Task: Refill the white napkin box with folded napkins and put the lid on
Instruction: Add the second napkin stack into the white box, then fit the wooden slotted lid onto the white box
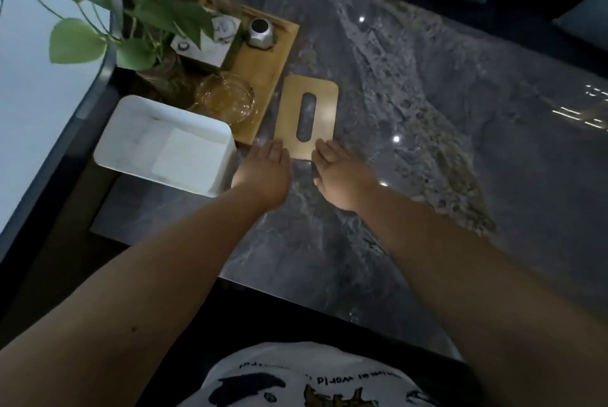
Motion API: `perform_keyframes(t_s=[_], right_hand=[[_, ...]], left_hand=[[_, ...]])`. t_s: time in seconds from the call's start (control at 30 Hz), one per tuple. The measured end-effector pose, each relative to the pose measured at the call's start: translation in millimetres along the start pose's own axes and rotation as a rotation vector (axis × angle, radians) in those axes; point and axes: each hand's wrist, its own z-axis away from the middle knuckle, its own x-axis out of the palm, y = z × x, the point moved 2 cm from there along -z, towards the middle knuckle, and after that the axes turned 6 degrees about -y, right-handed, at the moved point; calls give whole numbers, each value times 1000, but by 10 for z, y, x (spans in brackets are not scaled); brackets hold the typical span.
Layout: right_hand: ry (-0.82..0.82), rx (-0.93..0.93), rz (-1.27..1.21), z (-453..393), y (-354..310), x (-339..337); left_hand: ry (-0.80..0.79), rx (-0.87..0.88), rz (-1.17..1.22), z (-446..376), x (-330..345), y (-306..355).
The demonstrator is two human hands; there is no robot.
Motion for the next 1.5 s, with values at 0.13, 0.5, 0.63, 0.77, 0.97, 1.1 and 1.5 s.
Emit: perform_keyframes(t_s=[0.13,0.5,0.63,0.77,0.97,1.1,1.5], right_hand=[[3,-43,31,254,128,184],[194,-161,-104,745,341,684],[379,49,-741,719,373,515],[342,376,-1387,724,278,339],[223,523,-1646,708,315,287],[191,463,-1572,719,374,316],[455,143,-1164,856,64,-356]], left_hand=[[-44,-6,69,195,129,308],[-20,-52,326,534,353,960],[272,-243,996,470,186,818],[200,-474,1497,340,60,779],[78,-580,1547,267,11,787],[105,-501,1551,376,31,867],[584,-295,1415,930,-360,823]])
